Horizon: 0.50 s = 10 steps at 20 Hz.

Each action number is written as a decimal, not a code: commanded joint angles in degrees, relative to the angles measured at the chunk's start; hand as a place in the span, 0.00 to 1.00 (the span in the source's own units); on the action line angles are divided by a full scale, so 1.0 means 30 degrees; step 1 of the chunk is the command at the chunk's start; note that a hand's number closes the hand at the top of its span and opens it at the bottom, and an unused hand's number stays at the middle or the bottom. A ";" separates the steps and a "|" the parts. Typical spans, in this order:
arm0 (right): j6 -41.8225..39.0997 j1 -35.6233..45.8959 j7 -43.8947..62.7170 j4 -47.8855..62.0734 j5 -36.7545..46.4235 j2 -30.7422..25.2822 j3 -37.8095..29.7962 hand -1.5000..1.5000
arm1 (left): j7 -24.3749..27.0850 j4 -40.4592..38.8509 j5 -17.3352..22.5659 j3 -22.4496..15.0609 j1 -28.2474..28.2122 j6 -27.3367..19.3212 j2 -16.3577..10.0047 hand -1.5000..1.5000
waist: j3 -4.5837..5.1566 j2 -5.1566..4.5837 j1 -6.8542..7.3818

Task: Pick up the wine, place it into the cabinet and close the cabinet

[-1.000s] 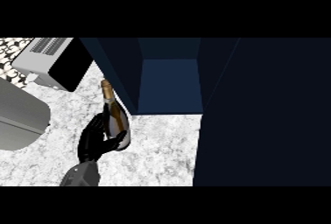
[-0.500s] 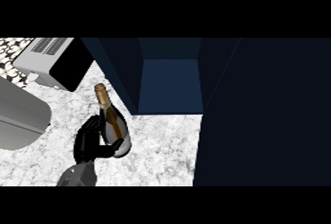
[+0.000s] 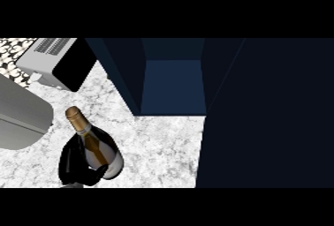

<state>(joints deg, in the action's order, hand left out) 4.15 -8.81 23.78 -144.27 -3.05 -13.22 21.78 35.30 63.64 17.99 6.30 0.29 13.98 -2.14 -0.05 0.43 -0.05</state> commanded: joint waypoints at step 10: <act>-0.0016 -0.0194 0.1662 -0.3334 -0.1073 -0.0147 -0.0391 0.00 | -0.5998 0.8566 0.0062 -0.5240 0.0383 -0.5536 0.0708 1.00 | 0.0004 -0.0063 -0.0166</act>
<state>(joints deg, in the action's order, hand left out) 4.00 -8.15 24.13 -144.05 -3.14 -12.79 21.93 22.64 84.25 18.89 -5.17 -1.74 2.93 -0.29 -0.04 0.37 -0.37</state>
